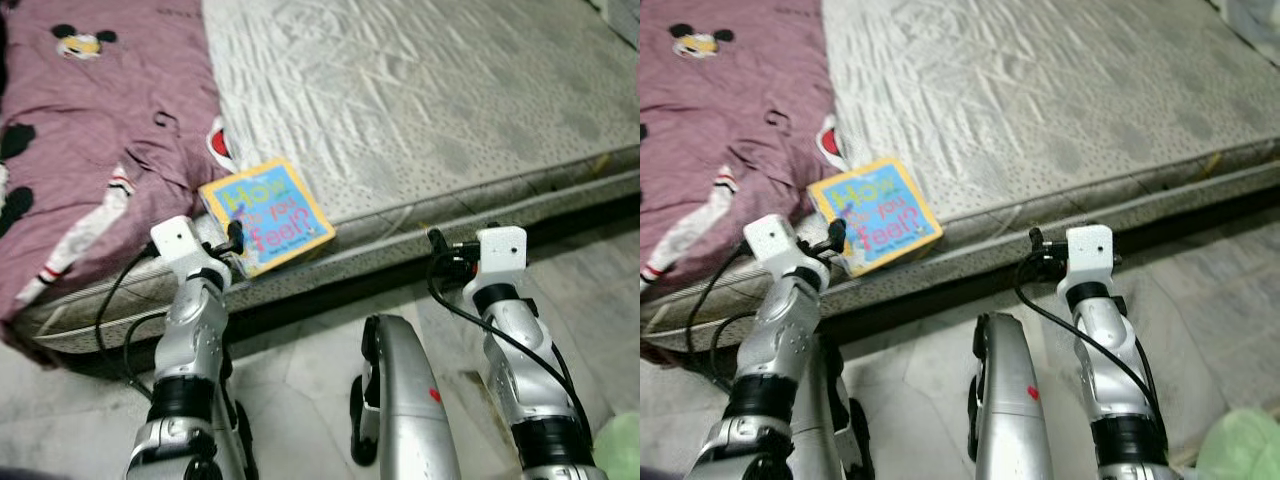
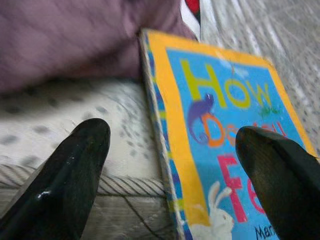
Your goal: Clean up the room
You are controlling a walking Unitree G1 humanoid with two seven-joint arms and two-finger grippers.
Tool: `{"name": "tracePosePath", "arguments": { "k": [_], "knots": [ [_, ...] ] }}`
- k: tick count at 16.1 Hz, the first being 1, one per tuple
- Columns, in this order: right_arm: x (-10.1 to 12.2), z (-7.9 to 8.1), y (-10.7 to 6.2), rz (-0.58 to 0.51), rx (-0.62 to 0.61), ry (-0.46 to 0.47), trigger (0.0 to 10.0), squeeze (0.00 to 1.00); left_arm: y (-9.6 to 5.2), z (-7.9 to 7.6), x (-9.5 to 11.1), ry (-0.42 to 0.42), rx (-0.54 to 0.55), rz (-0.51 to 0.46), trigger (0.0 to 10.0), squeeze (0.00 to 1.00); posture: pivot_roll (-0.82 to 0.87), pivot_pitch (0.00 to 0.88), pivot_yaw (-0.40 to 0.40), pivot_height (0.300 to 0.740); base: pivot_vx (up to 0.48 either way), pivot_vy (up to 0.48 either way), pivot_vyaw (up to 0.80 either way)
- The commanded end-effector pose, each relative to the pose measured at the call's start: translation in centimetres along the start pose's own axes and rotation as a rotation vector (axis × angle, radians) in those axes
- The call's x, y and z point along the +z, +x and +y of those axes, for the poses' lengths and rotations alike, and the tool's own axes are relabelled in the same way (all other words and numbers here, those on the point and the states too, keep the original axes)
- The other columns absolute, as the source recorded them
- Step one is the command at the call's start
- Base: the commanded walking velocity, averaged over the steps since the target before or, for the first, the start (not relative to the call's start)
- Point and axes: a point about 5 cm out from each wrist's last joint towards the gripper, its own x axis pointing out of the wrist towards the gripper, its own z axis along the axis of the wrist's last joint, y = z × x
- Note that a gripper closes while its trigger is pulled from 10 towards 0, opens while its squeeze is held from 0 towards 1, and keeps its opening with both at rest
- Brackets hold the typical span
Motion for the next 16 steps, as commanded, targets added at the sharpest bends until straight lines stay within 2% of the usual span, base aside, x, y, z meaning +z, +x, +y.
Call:
{"name": "tracePosePath", "arguments": {
  "k": [1, 4, 5, 6, 8, 10, 13, 15, 16],
  "knots": [
    [-0.4, -0.5, -0.6, 0.025, -0.007, -0.013, 10.0, 0.0, 0.0, 0.9, -0.7, -0.007, 0.018, 0.021, 10.0, 0.0, -0.14, 0.295, -0.028, 0.509, 0.0, 0.0, 0.0],
    [-0.2, -1.1, -1.3, 0.032, 0.005, -0.023, 10.0, 0.0, 0.8, 1.1, -1.1, -0.056, 0.001, 0.069, 10.0, 0.0, -0.15, 0.299, -0.034, 0.509, 0.0, 0.0, 0.0],
    [0.1, -1.1, -1.9, 0.031, 0.044, -0.011, 10.0, 0.0, 0.9, 1.2, -1.6, -0.082, 0.004, 0.095, 10.0, 0.0, -0.16, 0.3, -0.034, 0.509, 0.0, 0.0, 0.0],
    [0.6, -0.8, -2.5, 0.022, 0.099, 0.0, 10.0, 0.0, 1.1, 1.3, -1.7, -0.07, -0.007, 0.095, 10.0, 0.0, -0.16, 0.3, -0.034, 0.509, 0.0, 0.0, 0.0],
    [1.2, -0.3, -3.9, 0.012, 0.198, -0.032, 10.0, 0.0, 1.5, 0.9, -2.0, -0.078, -0.057, 0.117, 10.0, 0.0, -0.18, 0.298, -0.034, 0.509, 0.0, 0.0, 0.0],
    [1.4, -0.1, -4.7, 0.014, 0.227, -0.052, 10.0, 0.0, 1.9, 0.4, -2.1, -0.1, -0.108, 0.14, 10.0, 0.0, -0.2, 0.293, -0.035, 0.509, 0.0, 0.0, 0.0],
    [1.5, -0.1, -4.9, 0.018, 0.225, -0.054, 10.0, 0.0, 2.4, -0.4, -1.9, -0.14, -0.183, 0.16, 10.0, 0.0, -0.2, 0.282, -0.032, 0.509, 0.0, 0.0, 0.0],
    [2.1, 0.5, -4.4, -0.005, 0.237, -0.059, 10.0, 0.0, 2.6, -1.9, -2.0, -0.187, -0.287, 0.196, 10.0, 0.0, -0.2, 0.27, -0.032, 0.509, 0.0, 0.0, 0.0],
    [2.3, 0.6, -4.3, -0.01, 0.245, -0.064, 10.0, 0.0, 2.6, -2.1, -2.1, -0.195, -0.308, 0.203, 10.0, 0.0, -0.2, 0.267, -0.033, 0.509, 0.0, 0.0, 0.0]
  ]
}}
